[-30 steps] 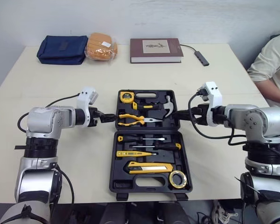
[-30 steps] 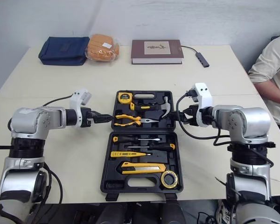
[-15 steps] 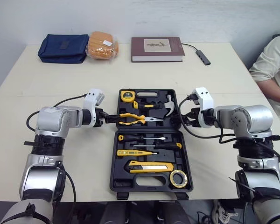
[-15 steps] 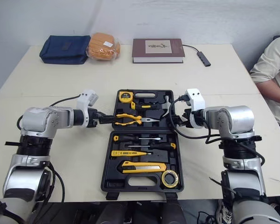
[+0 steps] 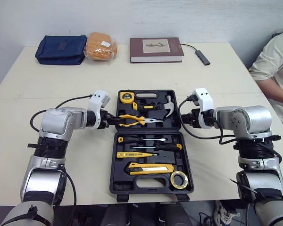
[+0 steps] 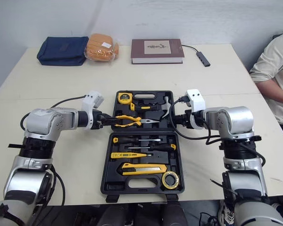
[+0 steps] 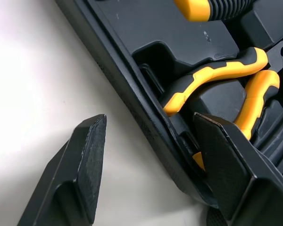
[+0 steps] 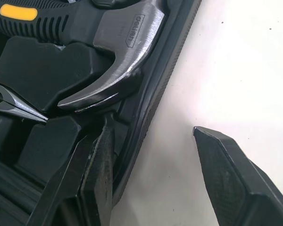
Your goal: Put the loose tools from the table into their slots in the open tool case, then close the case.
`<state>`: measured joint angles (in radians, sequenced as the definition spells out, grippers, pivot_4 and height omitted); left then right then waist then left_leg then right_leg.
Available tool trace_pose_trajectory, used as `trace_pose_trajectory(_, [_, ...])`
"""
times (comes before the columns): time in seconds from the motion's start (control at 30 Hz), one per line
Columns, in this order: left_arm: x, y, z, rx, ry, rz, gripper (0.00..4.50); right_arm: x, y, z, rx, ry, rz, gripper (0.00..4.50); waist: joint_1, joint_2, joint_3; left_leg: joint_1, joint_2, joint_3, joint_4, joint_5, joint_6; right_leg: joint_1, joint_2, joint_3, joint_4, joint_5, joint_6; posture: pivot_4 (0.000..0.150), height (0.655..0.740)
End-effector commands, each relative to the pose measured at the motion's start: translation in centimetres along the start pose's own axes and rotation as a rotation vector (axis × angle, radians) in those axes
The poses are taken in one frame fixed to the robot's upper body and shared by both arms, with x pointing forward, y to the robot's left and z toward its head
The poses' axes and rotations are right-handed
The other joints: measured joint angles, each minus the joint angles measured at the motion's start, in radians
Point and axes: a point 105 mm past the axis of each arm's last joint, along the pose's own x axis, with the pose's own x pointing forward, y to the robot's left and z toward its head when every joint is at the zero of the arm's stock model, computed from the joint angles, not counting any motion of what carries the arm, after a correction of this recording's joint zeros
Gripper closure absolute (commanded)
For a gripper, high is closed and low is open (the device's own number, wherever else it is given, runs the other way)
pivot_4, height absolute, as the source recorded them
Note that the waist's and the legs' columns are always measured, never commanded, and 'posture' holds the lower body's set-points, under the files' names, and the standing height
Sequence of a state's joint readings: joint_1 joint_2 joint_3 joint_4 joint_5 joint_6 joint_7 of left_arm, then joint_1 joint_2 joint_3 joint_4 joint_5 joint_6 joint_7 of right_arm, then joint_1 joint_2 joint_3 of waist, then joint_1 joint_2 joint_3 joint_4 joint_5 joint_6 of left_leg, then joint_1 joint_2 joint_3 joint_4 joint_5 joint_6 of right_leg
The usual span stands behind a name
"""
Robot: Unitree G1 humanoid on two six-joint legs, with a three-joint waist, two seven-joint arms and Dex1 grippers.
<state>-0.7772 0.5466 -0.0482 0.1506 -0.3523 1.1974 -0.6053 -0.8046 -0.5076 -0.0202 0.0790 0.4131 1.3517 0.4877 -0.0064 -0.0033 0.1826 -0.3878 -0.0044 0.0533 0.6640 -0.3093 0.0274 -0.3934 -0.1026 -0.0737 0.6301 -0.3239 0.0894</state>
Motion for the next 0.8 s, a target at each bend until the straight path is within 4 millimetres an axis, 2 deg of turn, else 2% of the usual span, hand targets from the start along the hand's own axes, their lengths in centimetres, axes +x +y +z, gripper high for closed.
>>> trace_pose_trajectory(0.03, [0.6,0.5,-2.7,-0.009,0.095,0.04,2.83,-0.1,-0.8,-0.1,-0.017,0.009,-0.061,3.0,0.001,0.0,-0.002,0.001,0.0,0.0,0.0,0.0,0.0,0.001,0.0,0.0,0.0,0.0,0.0,0.15,0.74])
trace_pose_trajectory(0.13, [0.8,0.3,-3.0,-0.022,0.102,0.038,3.78,0.0,-0.5,-0.3,-0.018,0.016,-0.053,4.29,0.001,-0.001,-0.008,0.002,0.0,0.0,0.0,0.0,0.0,0.002,0.0,0.0,0.0,0.0,0.0,0.15,0.74])
trace_pose_trajectory(0.17, [0.8,0.2,-3.1,-0.027,0.102,0.035,4.03,0.0,-0.4,-0.3,-0.017,0.018,-0.051,4.5,0.002,-0.001,-0.009,0.003,0.0,0.0,0.0,0.0,0.0,0.003,-0.001,0.001,0.0,0.0,0.0,0.15,0.74])
trace_pose_trajectory(0.23, [1.0,0.0,-3.2,-0.037,0.102,0.028,4.35,0.1,-0.2,-0.3,-0.017,0.015,-0.051,4.5,0.004,-0.001,-0.01,0.004,0.0,0.0,0.0,0.0,0.0,0.003,-0.002,0.001,0.0,0.0,0.0,0.15,0.74])
trace_pose_trajectory(0.4, [1.3,-0.6,-3.0,-0.056,0.077,0.001,4.38,-0.1,0.0,0.4,-0.001,-0.022,-0.051,4.5,0.004,-0.001,-0.011,0.004,0.0,0.0,0.0,0.0,0.0,0.003,-0.002,0.001,0.0,0.0,0.0,0.15,0.74])
trace_pose_trajectory(0.53, [1.4,-1.3,-2.0,-0.065,0.022,-0.036,4.39,-0.3,0.6,1.8,0.01,-0.099,-0.04,4.5,0.005,-0.001,-0.011,0.004,-0.001,0.0,0.0,0.0,0.0,0.003,-0.003,0.001,0.0,0.0,0.0,0.15,0.74])
trace_pose_trajectory(0.67, [1.3,-1.8,0.5,-0.013,-0.096,-0.054,4.43,-0.9,1.2,4.4,-0.03,-0.253,-0.048,4.5,0.005,-0.001,-0.011,0.003,-0.001,0.0,0.0,0.0,0.0,0.002,-0.003,0.001,0.0,0.0,0.0,0.15,0.74])
trace_pose_trajectory(0.8, [0.6,-1.8,4.2,0.072,-0.266,-0.032,4.49,-1.5,1.6,6.3,-0.048,-0.376,-0.062,4.5,0.005,-0.001,-0.009,-0.001,-0.002,0.0,0.0,0.001,0.0,-0.002,-0.003,0.001,0.004,0.0,0.0,0.15,0.74])
